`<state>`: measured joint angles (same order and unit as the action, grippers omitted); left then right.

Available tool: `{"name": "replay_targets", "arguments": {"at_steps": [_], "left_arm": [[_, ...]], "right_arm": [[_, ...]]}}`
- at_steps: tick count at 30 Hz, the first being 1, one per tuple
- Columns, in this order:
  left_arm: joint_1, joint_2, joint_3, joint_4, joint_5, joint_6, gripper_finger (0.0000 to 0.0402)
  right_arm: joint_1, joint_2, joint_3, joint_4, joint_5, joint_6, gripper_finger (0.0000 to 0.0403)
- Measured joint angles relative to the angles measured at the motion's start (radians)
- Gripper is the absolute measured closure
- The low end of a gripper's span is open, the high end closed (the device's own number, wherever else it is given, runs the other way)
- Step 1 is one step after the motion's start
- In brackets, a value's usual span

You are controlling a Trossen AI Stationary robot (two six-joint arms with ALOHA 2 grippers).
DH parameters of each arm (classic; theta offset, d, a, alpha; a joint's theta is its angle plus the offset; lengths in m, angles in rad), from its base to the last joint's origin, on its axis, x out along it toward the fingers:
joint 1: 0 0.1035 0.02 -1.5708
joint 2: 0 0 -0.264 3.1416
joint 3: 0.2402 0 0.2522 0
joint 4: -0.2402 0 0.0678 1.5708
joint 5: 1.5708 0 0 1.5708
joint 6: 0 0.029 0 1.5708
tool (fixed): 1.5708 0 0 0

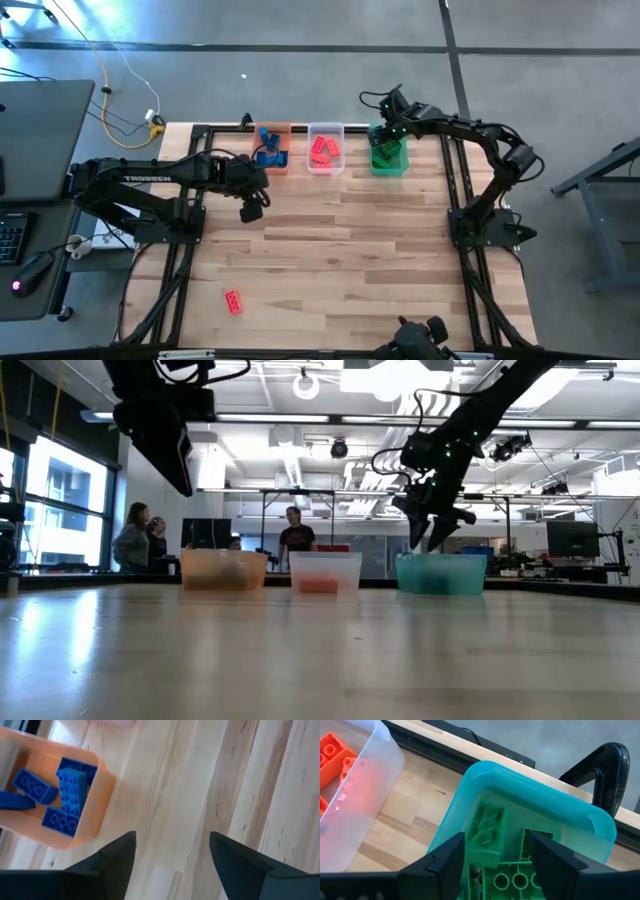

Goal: Sort & place blocks by color
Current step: Put the green game piece into the green bin, then put the orange game piece into the white bin

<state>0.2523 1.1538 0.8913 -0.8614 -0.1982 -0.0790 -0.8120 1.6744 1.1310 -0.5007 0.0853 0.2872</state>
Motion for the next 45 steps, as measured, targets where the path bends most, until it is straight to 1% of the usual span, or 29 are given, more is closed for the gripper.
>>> {"name": "replay_targets", "arguments": {"at_steps": [3,7,11,14,19,24,30,35,41,45], "left_arm": [[0.0,0.0,0.0,-0.03,0.004,-0.014,0.0148],[0.0,0.0,0.0,-0.077,0.029,0.01,0.0143],[-0.015,0.0,0.0,-0.129,0.118,0.069,0.0145],[-0.058,0.0,0.0,-0.16,0.179,0.112,0.0146],[-0.158,0.0,0.0,-0.215,0.238,0.142,0.0146],[-0.28,0.0,0.0,-0.222,0.281,0.134,0.0146],[-0.448,0.0,0.0,-0.213,0.283,0.098,0.0147],[-0.572,0.0,0.0,-0.135,0.282,0.015,0.0147],[-0.709,0.0,0.0,-0.032,0.28,0.011,0.0147],[-0.786,0.018,0.0,0.016,0.261,0.011,0.0147]], "right_arm": [[0.0,0.0,0.019,-0.032,-0.001,0.025,0.0181],[0.002,0.0,0.084,-0.105,-0.039,0.028,0.0175],[0.031,0.0,0.159,-0.182,-0.052,0.026,0.0175],[0.063,0.0,0.208,-0.232,-0.026,0.015,0.0174],[0.115,0.0,0.264,-0.289,0.027,0.0,0.0174],[0.151,0.0,0.288,-0.315,0.063,0.005,0.0174],[0.167,0.0,0.29,-0.325,0.065,0.026,0.0174],[0.167,0.0,0.29,-0.33,0.064,0.064,0.0174],[0.167,0.0,0.29,-0.33,0.063,0.104,0.0174],[0.167,0.0,0.29,-0.33,0.061,0.127,0.0174]]}}
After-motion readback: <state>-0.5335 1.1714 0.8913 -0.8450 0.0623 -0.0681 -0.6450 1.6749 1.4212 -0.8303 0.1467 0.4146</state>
